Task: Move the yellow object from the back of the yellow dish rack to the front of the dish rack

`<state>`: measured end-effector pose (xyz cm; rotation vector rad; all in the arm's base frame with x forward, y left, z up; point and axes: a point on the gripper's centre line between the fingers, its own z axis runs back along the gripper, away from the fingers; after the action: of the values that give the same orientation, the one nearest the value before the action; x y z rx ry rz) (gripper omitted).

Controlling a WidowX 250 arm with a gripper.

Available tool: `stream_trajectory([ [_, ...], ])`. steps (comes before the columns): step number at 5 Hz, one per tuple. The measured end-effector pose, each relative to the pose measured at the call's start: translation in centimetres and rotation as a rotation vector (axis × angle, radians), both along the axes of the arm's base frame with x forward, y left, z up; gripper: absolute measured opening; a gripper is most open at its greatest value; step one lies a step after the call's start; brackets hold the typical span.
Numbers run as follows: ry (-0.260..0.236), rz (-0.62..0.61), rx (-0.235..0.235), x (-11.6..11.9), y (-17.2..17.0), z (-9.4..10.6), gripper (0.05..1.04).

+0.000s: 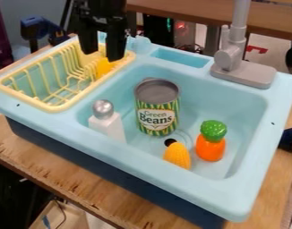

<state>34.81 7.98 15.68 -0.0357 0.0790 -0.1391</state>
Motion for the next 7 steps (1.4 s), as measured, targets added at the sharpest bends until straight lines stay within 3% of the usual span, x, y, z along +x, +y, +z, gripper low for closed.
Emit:
stream_trajectory([
  [4,0.036,0.008,0.041,0.8,1.1,-1.6,1.003],
  [6,0.055,0.019,0.039,0.8,1.6,-2.3,1.003],
  [7,0.05,0.025,0.03,0.9,1.6,-2.5,0.95],
])
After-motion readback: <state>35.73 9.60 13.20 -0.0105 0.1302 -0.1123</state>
